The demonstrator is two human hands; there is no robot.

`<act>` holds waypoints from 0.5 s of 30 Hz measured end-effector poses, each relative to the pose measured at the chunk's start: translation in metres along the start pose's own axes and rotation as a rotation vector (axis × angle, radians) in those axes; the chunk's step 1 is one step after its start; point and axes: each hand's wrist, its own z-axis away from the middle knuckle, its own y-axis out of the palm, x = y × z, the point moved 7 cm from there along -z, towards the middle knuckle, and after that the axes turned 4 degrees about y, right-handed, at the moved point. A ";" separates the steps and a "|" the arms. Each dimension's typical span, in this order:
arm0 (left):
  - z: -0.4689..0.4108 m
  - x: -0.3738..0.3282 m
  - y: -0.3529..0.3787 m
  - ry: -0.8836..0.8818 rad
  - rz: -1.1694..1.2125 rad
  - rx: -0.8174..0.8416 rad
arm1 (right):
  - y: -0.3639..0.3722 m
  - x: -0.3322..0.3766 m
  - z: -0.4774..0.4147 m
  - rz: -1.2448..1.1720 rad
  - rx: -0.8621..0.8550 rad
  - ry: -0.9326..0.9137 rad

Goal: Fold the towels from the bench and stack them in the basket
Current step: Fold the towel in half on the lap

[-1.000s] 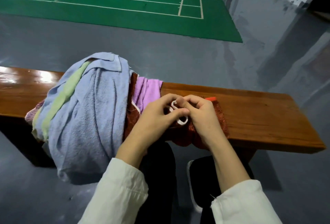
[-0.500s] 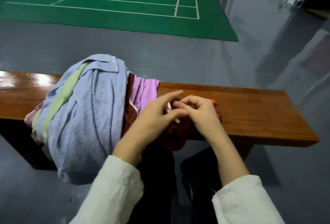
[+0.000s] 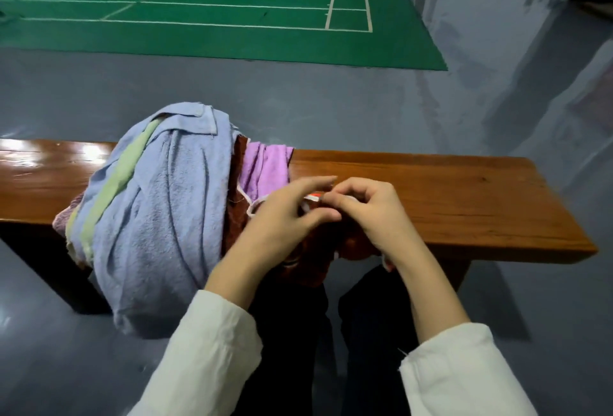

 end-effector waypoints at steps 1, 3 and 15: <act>-0.001 -0.005 0.010 0.019 -0.002 0.029 | 0.004 0.002 0.000 -0.027 0.009 -0.003; -0.003 -0.003 0.009 0.000 0.000 -0.015 | 0.002 0.002 0.001 -0.039 0.014 -0.005; 0.015 0.051 -0.057 -0.198 -0.121 -0.397 | -0.056 -0.036 0.007 0.247 -0.130 0.012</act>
